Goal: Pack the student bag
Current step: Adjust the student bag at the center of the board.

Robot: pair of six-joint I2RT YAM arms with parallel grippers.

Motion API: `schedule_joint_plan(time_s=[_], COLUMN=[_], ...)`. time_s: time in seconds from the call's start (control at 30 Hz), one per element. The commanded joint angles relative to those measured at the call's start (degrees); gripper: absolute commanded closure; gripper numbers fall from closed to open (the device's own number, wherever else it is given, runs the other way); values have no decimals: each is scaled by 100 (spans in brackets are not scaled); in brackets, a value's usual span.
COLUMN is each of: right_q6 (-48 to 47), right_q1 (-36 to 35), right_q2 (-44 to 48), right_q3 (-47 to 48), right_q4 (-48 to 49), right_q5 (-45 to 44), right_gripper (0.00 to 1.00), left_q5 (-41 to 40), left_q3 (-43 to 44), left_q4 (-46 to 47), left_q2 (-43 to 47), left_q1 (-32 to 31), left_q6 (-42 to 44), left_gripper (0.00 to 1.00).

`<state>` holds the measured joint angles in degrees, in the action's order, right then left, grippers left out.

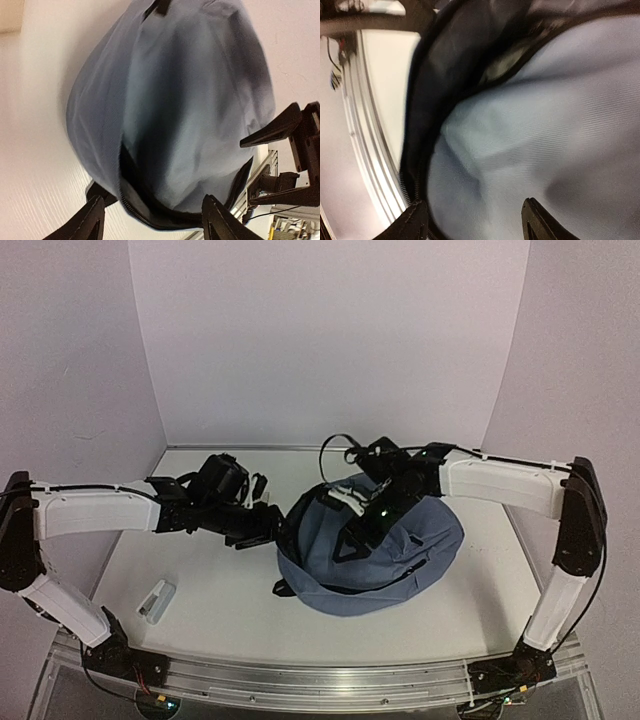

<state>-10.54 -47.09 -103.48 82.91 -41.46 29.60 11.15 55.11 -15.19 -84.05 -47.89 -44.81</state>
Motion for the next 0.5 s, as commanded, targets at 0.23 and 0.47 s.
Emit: schedule_joint_plan(time_s=[0.23, 0.47], right_q6=[479, 505], right_q1=[1068, 1140], right_q2=[426, -129], right_q3=[1368, 1363], right_q4=[-73, 6], right_q5=[-519, -1275], right_gripper=[26, 26], left_q5=[417, 1043], left_q3=[2161, 3957], left_q4=[-209, -754], left_q2=[-934, -2561], left_q1=[851, 1157], left_q6=[1079, 1244], left_gripper=[29, 32])
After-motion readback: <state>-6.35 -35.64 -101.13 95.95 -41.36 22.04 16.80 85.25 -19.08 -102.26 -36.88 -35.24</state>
